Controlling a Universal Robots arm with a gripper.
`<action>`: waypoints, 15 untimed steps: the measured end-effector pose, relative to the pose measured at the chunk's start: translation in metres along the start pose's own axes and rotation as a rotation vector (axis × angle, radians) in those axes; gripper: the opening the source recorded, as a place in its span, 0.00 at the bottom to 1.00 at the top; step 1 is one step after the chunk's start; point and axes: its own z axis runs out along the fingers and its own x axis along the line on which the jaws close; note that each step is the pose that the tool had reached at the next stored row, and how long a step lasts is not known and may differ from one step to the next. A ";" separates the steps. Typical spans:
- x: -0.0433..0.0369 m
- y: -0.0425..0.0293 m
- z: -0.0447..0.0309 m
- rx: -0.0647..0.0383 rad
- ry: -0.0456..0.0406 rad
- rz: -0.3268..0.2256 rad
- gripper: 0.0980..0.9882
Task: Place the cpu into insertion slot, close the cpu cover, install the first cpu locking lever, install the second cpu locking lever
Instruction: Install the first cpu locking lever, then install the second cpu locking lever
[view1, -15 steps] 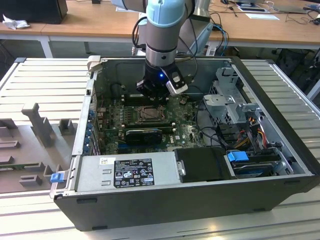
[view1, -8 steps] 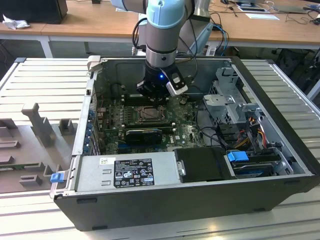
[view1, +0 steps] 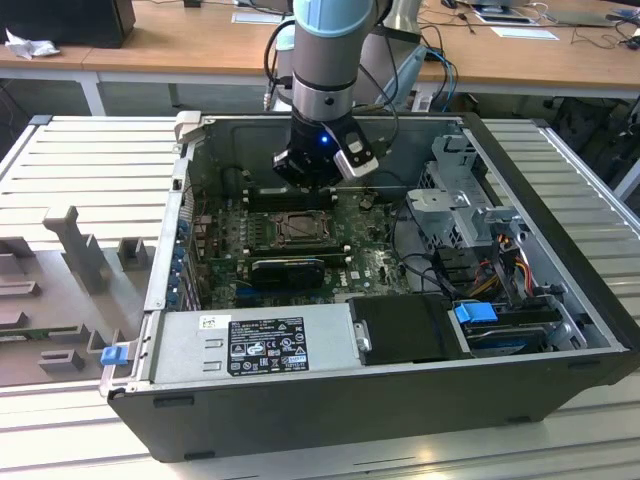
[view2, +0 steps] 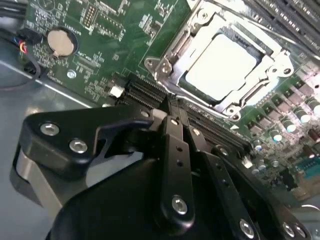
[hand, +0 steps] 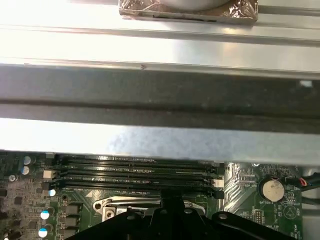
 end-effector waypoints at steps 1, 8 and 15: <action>0.0001 -0.0006 -0.0001 0.000 0.0000 0.000 0.01; 0.0002 -0.0037 -0.0005 0.000 0.0000 0.000 0.01; 0.0003 -0.0059 -0.0008 0.000 -0.0001 0.000 0.01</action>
